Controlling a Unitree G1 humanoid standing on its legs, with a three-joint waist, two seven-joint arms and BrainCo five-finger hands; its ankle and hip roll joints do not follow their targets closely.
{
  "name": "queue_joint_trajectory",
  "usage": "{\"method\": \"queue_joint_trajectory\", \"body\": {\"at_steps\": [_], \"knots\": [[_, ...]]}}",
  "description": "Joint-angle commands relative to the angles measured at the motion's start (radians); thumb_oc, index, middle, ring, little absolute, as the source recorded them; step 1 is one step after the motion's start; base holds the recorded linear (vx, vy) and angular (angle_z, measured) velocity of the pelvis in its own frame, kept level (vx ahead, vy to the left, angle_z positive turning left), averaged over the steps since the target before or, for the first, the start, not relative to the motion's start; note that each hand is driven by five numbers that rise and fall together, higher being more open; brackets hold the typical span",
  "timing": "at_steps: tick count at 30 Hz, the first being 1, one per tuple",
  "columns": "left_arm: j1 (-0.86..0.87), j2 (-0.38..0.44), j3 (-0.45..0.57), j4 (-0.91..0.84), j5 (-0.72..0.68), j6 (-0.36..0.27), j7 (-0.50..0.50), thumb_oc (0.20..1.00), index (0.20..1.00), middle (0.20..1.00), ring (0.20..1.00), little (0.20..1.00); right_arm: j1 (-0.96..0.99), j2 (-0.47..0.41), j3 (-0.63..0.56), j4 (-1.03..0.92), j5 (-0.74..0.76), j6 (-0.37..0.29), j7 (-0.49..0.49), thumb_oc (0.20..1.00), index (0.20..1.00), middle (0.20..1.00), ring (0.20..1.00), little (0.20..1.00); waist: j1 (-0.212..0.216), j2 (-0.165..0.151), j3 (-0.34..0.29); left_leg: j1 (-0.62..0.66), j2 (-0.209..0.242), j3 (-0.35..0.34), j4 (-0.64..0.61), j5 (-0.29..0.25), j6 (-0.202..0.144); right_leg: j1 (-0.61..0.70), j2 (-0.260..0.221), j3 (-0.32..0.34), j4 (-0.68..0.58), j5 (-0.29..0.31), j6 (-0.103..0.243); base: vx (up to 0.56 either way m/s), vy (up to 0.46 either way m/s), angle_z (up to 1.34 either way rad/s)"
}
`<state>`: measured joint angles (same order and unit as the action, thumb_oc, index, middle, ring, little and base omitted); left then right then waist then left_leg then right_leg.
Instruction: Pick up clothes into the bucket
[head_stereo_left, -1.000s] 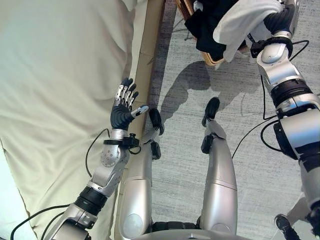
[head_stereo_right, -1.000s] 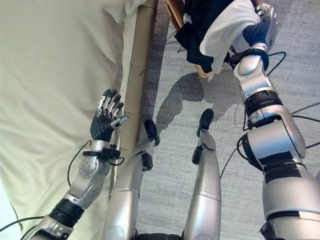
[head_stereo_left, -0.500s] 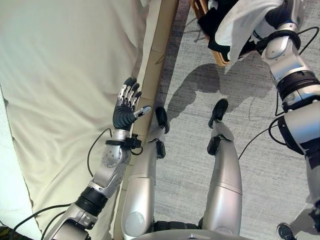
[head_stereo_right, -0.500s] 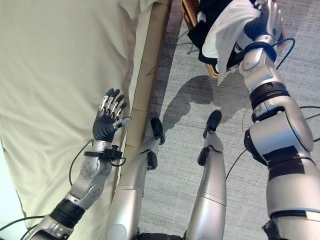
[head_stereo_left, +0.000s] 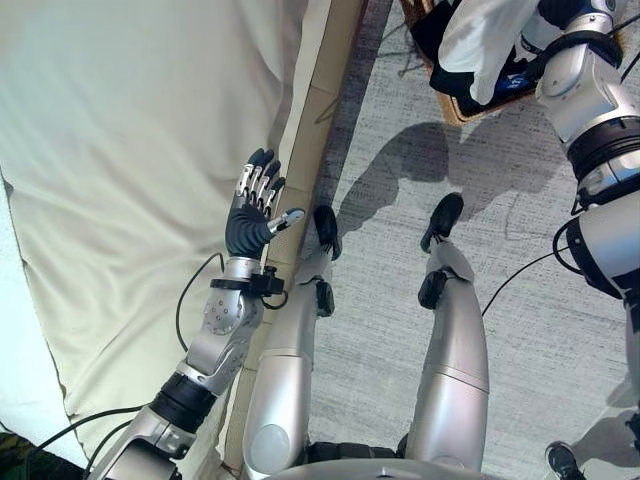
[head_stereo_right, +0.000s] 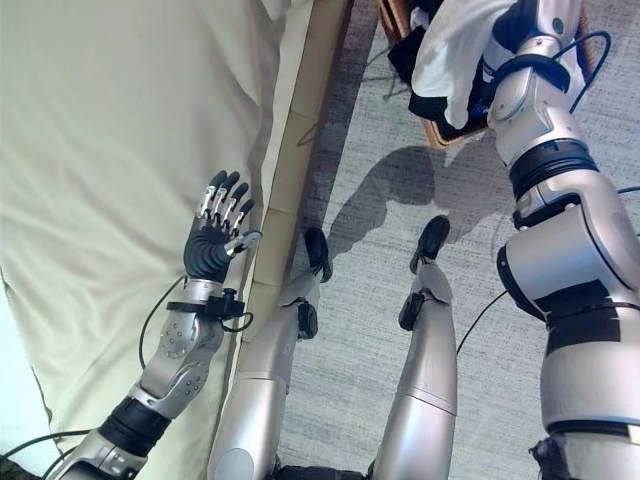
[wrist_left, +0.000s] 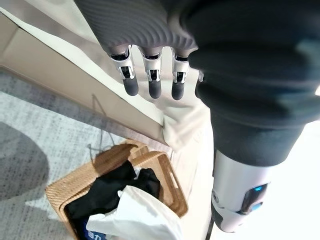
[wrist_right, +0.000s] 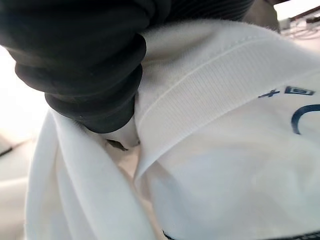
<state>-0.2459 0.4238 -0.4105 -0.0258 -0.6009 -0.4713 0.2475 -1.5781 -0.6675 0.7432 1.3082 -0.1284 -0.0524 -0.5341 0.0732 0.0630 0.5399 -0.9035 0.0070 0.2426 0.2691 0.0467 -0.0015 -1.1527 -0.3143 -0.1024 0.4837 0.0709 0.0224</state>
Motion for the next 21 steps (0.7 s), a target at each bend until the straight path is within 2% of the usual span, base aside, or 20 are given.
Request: {"method": "queue_joint_trajectory", "body": {"at_steps": [1,2,3,4,5,6,17,21], "knots": [[0.037,0.039,0.006,-0.149,0.056,-0.055,0.012,1.0,1.0,1.0,1.0,1.0,-0.131,-0.057,0.105,0.018,-0.014,0.002,-0.039,0.2,0.2,0.2,0.2,0.2,-0.011,0.072,-0.02,0.012,0.083,-0.102,0.037,-0.079,-0.076,0.025,-0.044,0.056,0.076,-0.057,0.137,0.04,0.002,0.01],[0.037,0.035,0.003,-0.15,0.052,-0.055,0.012,1.0,1.0,1.0,1.0,1.0,-0.13,-0.063,0.103,0.025,-0.012,0.003,-0.038,0.2,0.2,0.2,0.2,0.2,-0.011,0.075,-0.02,0.006,0.081,-0.106,0.037,-0.079,-0.076,0.016,-0.044,0.058,0.085,-0.06,0.136,0.03,0.012,0.01],[0.035,0.033,0.003,-0.149,0.052,-0.054,0.013,1.0,1.0,1.0,1.0,1.0,-0.132,-0.062,0.103,0.026,-0.01,0.005,-0.039,0.322,0.322,0.322,0.322,0.322,-0.011,0.076,-0.02,0.005,0.081,-0.106,0.036,-0.078,-0.076,0.012,-0.044,0.06,0.089,-0.061,0.136,0.03,0.012,0.01],[0.035,0.033,0.003,-0.149,0.052,-0.054,0.013,1.0,1.0,1.0,1.0,1.0,-0.132,-0.062,0.103,0.026,-0.01,0.005,-0.039,0.322,0.322,0.322,0.322,0.322,-0.011,0.076,-0.02,0.004,0.081,-0.106,0.036,-0.078,-0.076,0.011,-0.044,0.06,0.09,-0.061,0.136,0.0,0.0,0.0],[0.035,0.032,0.003,-0.149,0.051,-0.054,0.013,1.0,1.0,1.0,1.0,1.0,-0.135,-0.061,0.103,0.029,-0.009,0.007,-0.041,0.834,0.834,0.834,0.834,0.834,-0.011,0.076,-0.02,0.003,0.081,-0.107,0.035,-0.076,-0.077,0.009,-0.045,0.06,0.093,-0.063,0.136,0.0,0.0,0.0],[0.036,0.028,0.0,-0.148,0.051,-0.052,0.015,1.0,1.0,1.0,1.0,1.0,-0.137,-0.063,0.101,0.04,-0.006,0.011,-0.044,1.0,1.0,1.0,1.0,1.0,-0.01,0.077,-0.02,0.002,0.079,-0.109,0.035,-0.075,-0.078,0.007,-0.045,0.059,0.097,-0.065,0.135,0.03,0.012,0.0],[0.023,0.022,-0.001,-0.136,0.053,-0.046,0.021,1.0,1.0,1.0,1.0,1.0,-0.139,-0.061,0.065,0.074,0.028,0.02,-0.043,1.0,1.0,1.0,1.0,1.0,-0.009,0.081,-0.02,0.026,0.073,-0.111,0.024,-0.077,-0.078,0.024,-0.046,0.057,0.098,-0.068,0.131,0.0,0.0,0.0],[0.02,0.018,-0.001,-0.134,0.051,-0.043,0.019,1.0,1.0,1.0,1.0,1.0,-0.124,-0.061,0.002,0.081,0.119,0.003,-0.032,1.0,1.0,1.0,1.0,1.0,-0.011,0.085,-0.02,0.042,0.069,-0.109,0.021,-0.079,-0.078,0.039,-0.045,0.056,0.085,-0.063,0.132,0.0,0.0,0.0]]}}
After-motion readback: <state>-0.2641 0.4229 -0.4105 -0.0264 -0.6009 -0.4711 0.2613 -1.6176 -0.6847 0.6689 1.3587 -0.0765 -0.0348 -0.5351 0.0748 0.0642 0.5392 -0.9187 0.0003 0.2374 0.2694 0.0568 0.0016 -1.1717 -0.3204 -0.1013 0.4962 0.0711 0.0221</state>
